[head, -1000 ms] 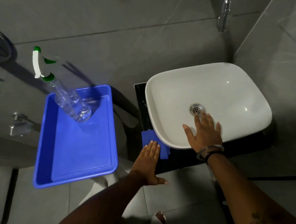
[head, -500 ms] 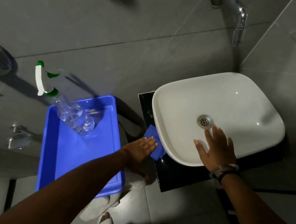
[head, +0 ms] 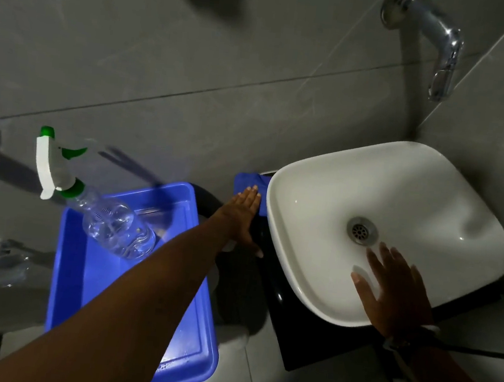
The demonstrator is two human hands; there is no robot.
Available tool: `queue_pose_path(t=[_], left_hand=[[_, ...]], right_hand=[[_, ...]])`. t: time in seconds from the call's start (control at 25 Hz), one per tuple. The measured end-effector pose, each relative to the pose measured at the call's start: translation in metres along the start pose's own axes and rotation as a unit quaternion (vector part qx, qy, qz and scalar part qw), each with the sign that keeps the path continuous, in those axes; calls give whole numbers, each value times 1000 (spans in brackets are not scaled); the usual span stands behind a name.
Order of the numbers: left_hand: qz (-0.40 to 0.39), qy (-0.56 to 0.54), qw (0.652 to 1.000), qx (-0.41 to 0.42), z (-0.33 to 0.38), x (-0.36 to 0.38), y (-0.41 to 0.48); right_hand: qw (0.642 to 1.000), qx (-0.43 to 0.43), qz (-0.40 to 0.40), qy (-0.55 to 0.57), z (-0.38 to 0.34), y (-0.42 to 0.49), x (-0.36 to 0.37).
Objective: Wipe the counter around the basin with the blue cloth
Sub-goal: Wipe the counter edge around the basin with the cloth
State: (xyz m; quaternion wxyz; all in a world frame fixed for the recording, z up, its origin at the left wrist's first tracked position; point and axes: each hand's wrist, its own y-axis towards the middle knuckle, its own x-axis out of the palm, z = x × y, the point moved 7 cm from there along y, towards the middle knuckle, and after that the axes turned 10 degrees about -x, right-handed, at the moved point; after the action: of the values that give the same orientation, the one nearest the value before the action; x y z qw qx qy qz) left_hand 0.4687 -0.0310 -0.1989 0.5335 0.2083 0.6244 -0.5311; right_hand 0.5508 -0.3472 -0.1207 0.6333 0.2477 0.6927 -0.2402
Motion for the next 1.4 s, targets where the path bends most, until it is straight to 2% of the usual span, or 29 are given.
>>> queue_pose_path(t=[0.2,0.36,0.52,0.68,0.76,0.88,0.96,1.0,1.08,1.16,1.28,1.4], left_hand=[[-3,-47,999,-4,22,27,-39],[7,-91,996,-26,71,67,-106],[6,-113,993,-22,123,108,-167],[-57,-123,991,-12,179,137,-215],[-70,-125,989,-36,189,138,-220],[-63,-126,990,-19,184,127,-224],[26,-157,987,-8,170,109,-236],[95,-180,979,-1,159,95,-241],[210,-192,959,2,148,68,-241],[251,-185,950,-13,136,34,-226],[198,-144,969,-14,144,-2,-191],[144,-87,985,-25,164,4,-174]], right_hand=[[1000,11,-1,1,2,-1,3],[999,15,-22,18,5,-3,2],[999,12,4,33,4,-1,0],[999,9,-3,46,1,-6,-5],[997,1,35,72,-9,-11,-15],[972,-19,154,176,-29,-57,-25],[954,-38,185,231,-50,-115,-6],[956,-58,169,232,-67,-136,9],[976,-101,62,183,-92,-160,47],[980,-140,-35,139,-117,-148,72],[976,-187,-83,75,-136,-123,82],[978,-158,-85,110,-120,-128,90]])
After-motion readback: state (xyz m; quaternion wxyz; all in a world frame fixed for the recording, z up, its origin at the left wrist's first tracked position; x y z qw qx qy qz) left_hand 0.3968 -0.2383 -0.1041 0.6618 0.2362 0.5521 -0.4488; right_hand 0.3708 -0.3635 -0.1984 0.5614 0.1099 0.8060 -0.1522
